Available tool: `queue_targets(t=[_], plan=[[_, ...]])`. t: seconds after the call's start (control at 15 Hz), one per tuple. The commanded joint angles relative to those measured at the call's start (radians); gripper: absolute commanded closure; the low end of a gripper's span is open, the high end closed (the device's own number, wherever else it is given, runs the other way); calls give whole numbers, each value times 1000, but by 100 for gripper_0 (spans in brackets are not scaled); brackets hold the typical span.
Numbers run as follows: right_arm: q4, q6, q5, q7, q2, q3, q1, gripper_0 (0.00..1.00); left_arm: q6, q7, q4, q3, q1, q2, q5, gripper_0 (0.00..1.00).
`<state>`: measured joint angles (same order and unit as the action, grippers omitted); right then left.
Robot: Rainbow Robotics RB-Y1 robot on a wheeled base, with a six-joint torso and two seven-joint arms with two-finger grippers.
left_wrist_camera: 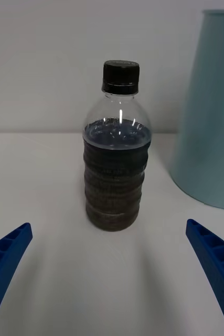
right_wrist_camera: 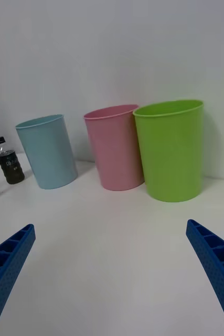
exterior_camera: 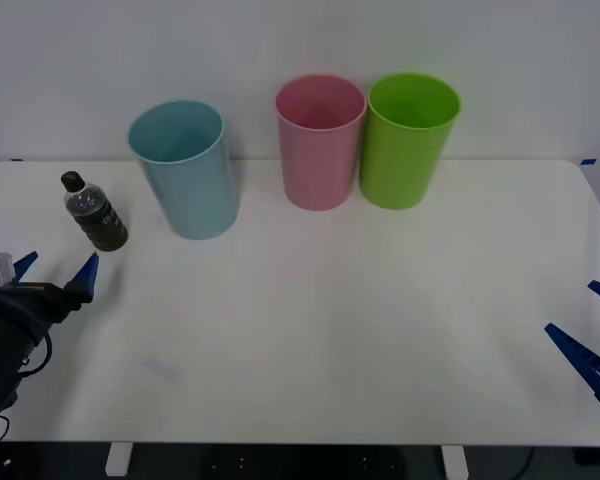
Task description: Grasp the object on the table and drop it into the matching bin: aluminum can to the light blue bin, PET bottle to the pink bin.
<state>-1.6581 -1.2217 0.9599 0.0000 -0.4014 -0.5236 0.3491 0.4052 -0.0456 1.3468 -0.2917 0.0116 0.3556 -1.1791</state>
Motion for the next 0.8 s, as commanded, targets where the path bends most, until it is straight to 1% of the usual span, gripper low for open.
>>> queue_targets(t=[0.07,0.47,0.8], plan=[[0,0,0,0,0,0,0,0,-11,-7,-63,0,-62,-15,-28,0],[0,0,0,0,0,0,0,0,-28,-19,-209,-9,-203,-15,-82,0],[0,0,0,0,0,0,0,0,-51,-22,-305,-12,-294,-15,-122,0]])
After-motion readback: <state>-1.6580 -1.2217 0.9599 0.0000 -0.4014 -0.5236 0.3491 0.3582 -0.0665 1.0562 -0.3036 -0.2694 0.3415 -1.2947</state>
